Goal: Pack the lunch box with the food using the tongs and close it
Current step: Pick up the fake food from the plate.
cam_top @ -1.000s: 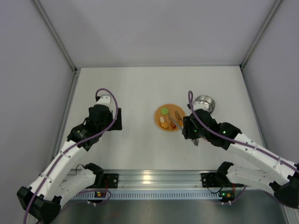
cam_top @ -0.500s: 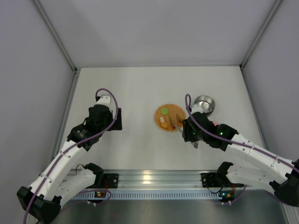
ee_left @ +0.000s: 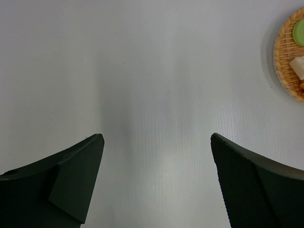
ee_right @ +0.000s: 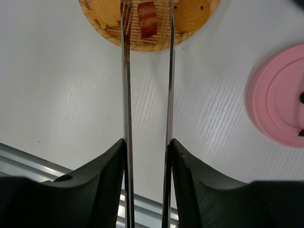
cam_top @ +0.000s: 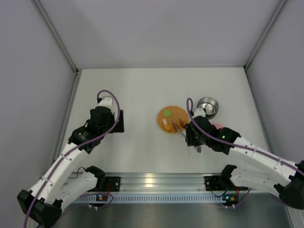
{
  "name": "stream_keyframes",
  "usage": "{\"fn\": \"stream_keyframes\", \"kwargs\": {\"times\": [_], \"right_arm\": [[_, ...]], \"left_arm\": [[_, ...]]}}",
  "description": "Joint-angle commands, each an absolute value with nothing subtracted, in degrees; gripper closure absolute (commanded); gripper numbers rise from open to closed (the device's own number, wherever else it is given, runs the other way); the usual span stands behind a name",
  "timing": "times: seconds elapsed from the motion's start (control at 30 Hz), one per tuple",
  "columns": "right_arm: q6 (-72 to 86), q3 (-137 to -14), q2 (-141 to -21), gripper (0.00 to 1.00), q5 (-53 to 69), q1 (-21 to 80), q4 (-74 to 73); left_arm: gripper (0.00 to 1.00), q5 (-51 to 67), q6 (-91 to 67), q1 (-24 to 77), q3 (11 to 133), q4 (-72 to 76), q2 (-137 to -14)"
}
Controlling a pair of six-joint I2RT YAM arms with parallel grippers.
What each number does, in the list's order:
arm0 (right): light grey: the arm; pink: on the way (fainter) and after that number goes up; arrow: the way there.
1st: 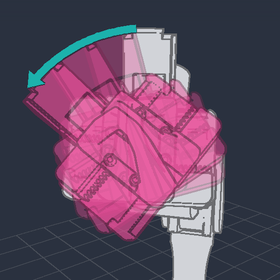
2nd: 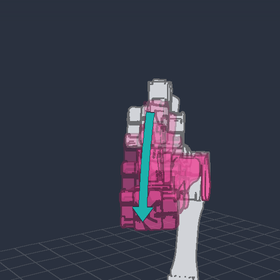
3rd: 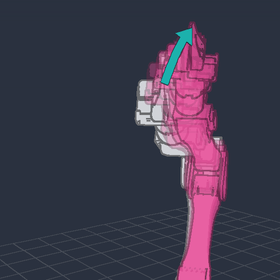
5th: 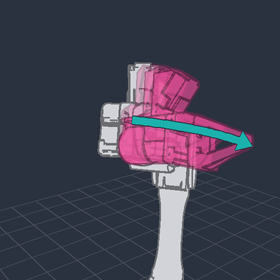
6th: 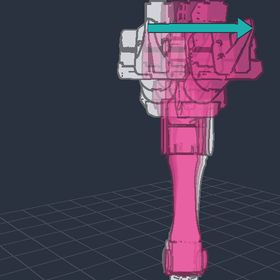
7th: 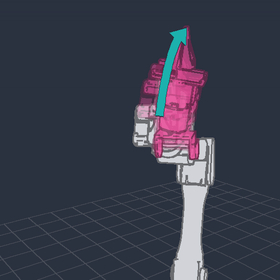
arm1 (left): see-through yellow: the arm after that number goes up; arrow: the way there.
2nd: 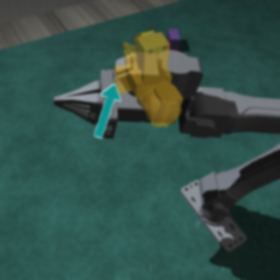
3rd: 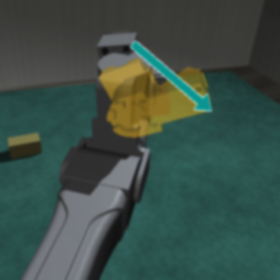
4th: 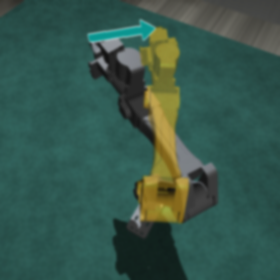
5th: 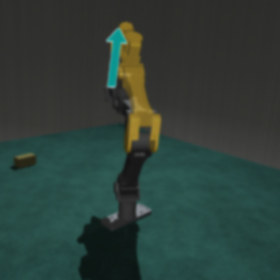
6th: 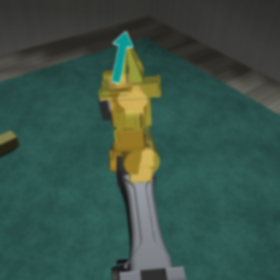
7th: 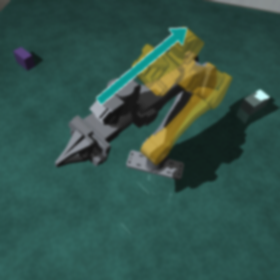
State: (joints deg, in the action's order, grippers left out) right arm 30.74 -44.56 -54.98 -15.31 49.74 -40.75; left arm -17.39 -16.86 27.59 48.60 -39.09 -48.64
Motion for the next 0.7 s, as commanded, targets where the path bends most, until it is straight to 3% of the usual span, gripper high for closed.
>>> {"fn": "stream_keyframes", "kwargs": {"times": [0.0,0.67], "right_arm": [[31.6,-44.6,-55.0,0.60,-15.8,51.0,-38.3],[31.6,-44.7,-55.8,0.65,-15.1,51.2,-37.8]], "left_arm": [[0.01,-17.6,-17.2,27.9,48.2,-37.9,-48.7],[0.01,-17.6,-17.2,27.8,48.2,-37.9,-48.7]]}}
